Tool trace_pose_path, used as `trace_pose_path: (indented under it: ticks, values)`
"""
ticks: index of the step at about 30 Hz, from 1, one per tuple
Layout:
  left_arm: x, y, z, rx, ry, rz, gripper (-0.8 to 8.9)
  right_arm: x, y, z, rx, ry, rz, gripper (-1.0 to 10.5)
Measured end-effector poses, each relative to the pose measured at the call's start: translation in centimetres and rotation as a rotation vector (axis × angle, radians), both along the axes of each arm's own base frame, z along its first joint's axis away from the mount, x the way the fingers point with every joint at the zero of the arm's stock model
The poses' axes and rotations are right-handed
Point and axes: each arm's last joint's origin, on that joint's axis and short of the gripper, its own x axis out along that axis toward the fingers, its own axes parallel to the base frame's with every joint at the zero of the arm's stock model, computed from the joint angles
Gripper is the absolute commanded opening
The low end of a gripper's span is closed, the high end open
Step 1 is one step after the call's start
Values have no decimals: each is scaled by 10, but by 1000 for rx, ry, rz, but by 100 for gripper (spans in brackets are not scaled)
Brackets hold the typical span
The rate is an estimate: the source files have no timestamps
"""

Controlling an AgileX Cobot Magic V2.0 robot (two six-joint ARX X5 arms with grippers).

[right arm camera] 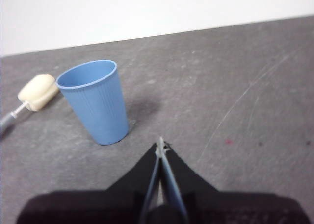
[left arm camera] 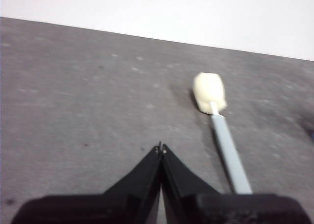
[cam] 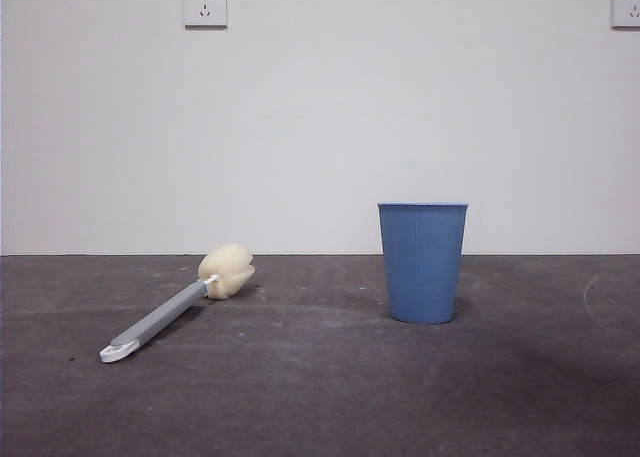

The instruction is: Pick up the cup brush,pick up the cup,insert the brush into the cup,clean the cup,put the cup brush back,put the cup back to the fixed position on the table

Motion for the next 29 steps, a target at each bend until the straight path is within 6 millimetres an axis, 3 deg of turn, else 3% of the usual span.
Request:
trace_pose_path:
  ticks: [4,14,22,29]
  values:
    - [-5,0,12,-33,27,-2,-8,-1,1,6,60,28,22,-11]
    - [-26,0,71,-100,24,-15,-7,0,4,52,98,49,104,-11]
    - [-35,-4,116,-118,124,-145,-8,8,10,106,89,175,268,-11]
    - [-30,-6,128,-44,358,-235,-8,14,15,141,-33,359,407,-11]
